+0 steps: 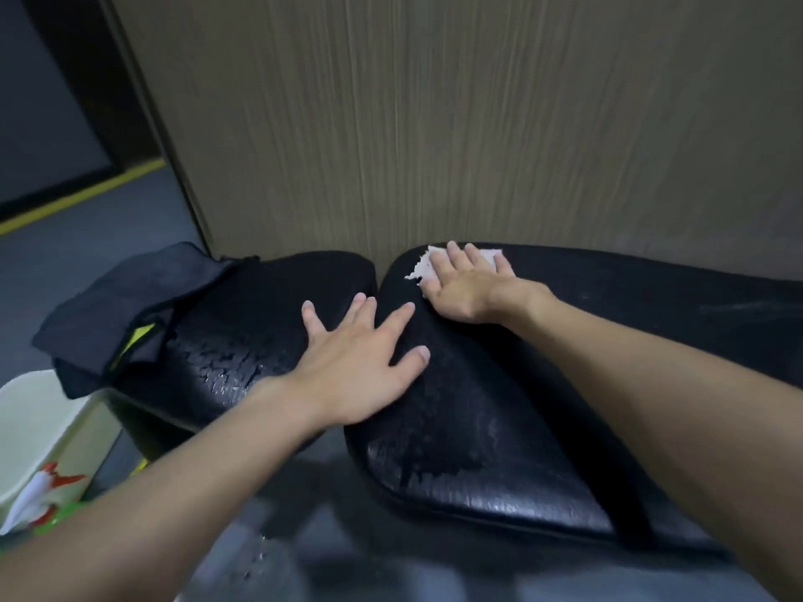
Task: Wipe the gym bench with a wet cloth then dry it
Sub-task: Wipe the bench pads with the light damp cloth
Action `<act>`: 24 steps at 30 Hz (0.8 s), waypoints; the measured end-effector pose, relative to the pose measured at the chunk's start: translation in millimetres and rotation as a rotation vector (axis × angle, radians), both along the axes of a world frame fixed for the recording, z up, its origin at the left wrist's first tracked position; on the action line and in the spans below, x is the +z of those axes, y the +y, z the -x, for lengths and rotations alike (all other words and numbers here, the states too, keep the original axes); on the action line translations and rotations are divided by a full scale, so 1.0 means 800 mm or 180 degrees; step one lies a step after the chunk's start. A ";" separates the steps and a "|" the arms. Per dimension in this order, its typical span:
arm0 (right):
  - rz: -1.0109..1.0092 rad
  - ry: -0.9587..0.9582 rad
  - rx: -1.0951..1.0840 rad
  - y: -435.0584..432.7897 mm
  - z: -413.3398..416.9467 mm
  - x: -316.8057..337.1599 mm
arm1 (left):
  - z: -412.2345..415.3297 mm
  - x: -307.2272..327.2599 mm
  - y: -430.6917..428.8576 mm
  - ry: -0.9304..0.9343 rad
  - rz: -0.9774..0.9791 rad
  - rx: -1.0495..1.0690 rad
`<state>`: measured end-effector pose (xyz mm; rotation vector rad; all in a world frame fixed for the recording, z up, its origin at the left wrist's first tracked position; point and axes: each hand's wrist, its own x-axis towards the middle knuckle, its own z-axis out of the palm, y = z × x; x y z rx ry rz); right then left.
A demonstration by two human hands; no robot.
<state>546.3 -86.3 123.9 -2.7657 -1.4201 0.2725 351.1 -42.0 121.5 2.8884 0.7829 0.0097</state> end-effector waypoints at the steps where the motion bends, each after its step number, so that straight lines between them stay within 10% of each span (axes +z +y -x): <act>1: -0.0005 -0.0054 0.0134 -0.015 0.017 -0.001 | 0.002 0.002 -0.002 -0.0164 0.0090 0.0032; 8: -0.0025 -0.0101 0.1049 -0.152 0.139 0.012 | 0.026 0.026 -0.021 -0.0948 0.1134 0.0421; 24: -0.0059 0.0031 0.0869 -0.150 0.074 0.012 | 0.012 0.016 -0.058 -0.0647 0.0653 0.0311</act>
